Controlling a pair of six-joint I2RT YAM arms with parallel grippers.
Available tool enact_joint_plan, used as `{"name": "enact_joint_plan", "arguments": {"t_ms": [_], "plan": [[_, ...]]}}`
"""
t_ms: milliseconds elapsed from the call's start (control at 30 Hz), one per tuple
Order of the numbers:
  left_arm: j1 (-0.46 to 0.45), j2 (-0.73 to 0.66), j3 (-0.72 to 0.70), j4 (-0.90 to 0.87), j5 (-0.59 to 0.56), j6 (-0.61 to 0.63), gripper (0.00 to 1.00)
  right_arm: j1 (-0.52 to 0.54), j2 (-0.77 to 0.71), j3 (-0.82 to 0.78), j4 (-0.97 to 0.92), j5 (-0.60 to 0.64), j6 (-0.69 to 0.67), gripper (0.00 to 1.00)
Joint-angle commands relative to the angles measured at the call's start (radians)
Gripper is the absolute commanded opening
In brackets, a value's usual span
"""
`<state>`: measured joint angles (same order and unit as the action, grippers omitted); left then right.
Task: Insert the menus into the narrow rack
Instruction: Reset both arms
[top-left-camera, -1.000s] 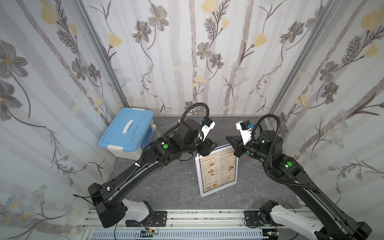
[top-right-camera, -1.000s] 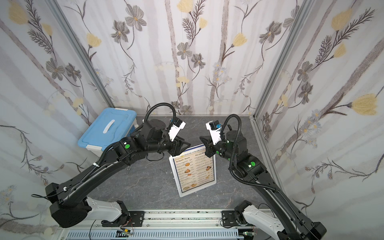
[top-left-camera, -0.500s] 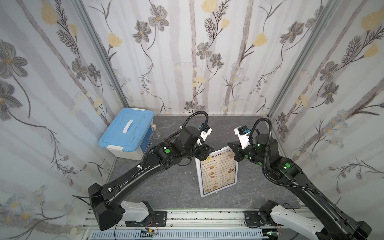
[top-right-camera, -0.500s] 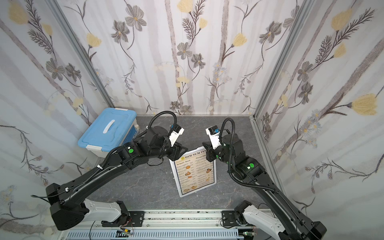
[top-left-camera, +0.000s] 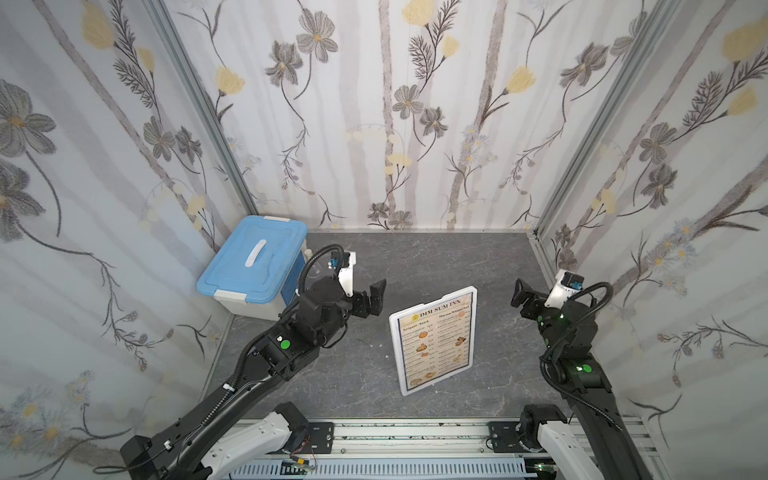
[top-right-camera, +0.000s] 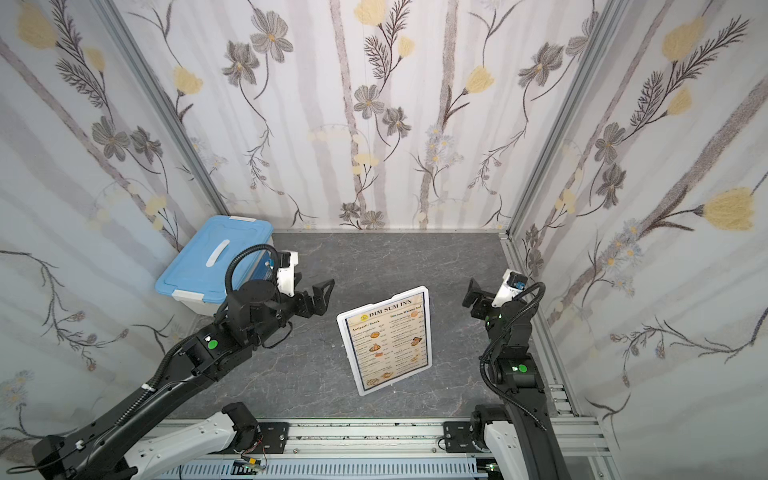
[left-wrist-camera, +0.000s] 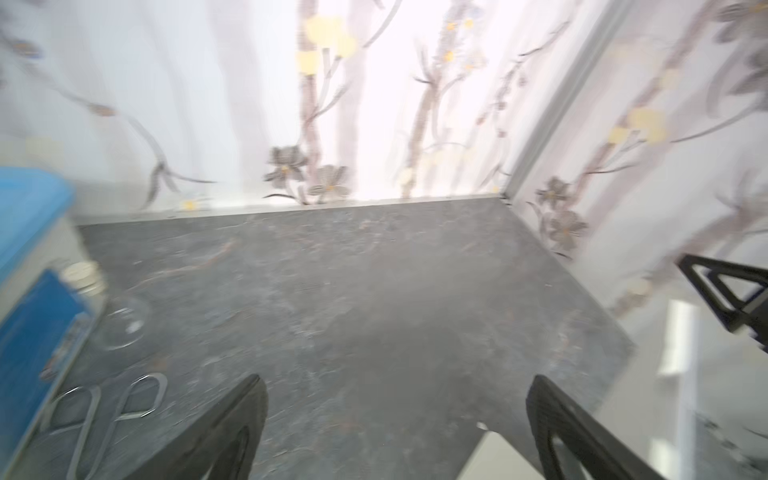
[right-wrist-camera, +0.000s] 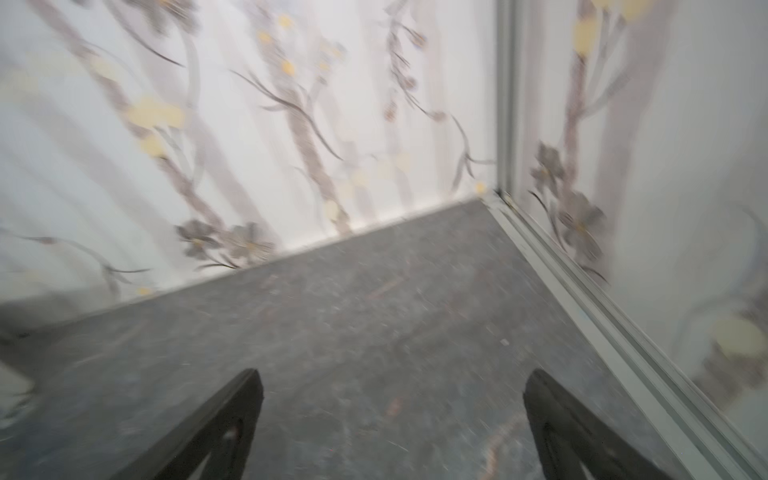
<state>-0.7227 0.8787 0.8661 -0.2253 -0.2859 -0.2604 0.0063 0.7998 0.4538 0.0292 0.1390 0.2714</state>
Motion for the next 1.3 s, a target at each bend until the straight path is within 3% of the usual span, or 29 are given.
{"name": "enact_joint_plan", "arguments": {"t_ms": [0, 67, 133, 167, 267, 333, 367, 400, 433, 500, 533, 567, 600, 700, 767, 1267], "plan": [[0.069, -0.124, -0.21, 0.093, -0.307, 0.047, 1.0, -0.054, 0.01, -0.194, 0.386, 0.085, -0.052, 1.0], [0.14, -0.208, -0.345, 0.128, -0.354, 0.075, 1.0, -0.072, 0.099, -0.285, 0.566, 0.097, -0.09, 1.0], [0.235, -0.251, -0.464, 0.188, -0.316, 0.135, 1.0, -0.085, 0.263, -0.32, 0.742, 0.076, -0.079, 1.0], [0.289, -0.252, -0.507, 0.212, -0.291, 0.136, 1.0, -0.083, 0.315, -0.276, 0.721, 0.044, -0.094, 1.0], [0.423, -0.194, -0.637, 0.434, -0.145, 0.221, 1.0, -0.074, 0.474, -0.296, 1.088, -0.02, -0.117, 1.0], [0.526, -0.062, -0.696, 0.619, -0.031, 0.216, 1.0, -0.077, 0.636, -0.281, 1.207, -0.046, -0.126, 1.0], [0.569, -0.002, -0.659, 0.599, 0.017, 0.195, 1.0, -0.072, 0.71, -0.292, 1.34, -0.094, -0.159, 1.0], [0.606, 0.083, -0.664, 0.73, 0.059, 0.215, 1.0, -0.069, 0.711, -0.272, 1.294, -0.1, -0.166, 1.0], [0.639, 0.165, -0.657, 0.829, 0.115, 0.22, 1.0, -0.068, 0.655, -0.239, 1.134, -0.092, -0.166, 1.0], [0.691, 0.331, -0.614, 0.981, 0.208, 0.203, 1.0, -0.066, 0.707, -0.275, 1.302, -0.089, -0.167, 1.0], [0.709, 0.434, -0.591, 1.089, 0.258, 0.208, 1.0, -0.065, 0.684, -0.258, 1.228, -0.089, -0.166, 1.0], [0.71, 0.475, -0.535, 1.05, 0.272, 0.248, 1.0, -0.062, 0.665, -0.231, 1.142, -0.082, -0.168, 1.0], [0.717, 0.515, -0.523, 1.062, 0.3, 0.262, 1.0, -0.053, 0.679, -0.237, 1.18, -0.066, -0.174, 1.0], [0.74, 0.721, -0.556, 1.348, 0.35, 0.254, 1.0, -0.037, 0.678, -0.235, 1.168, -0.048, -0.189, 1.0], [0.746, 0.69, -0.503, 1.182, 0.299, 0.232, 1.0, -0.037, 0.674, -0.231, 1.154, -0.049, -0.189, 1.0], [0.731, 0.692, -0.476, 1.137, 0.327, 0.261, 1.0, -0.037, 0.676, -0.231, 1.159, -0.049, -0.188, 1.0]]}}
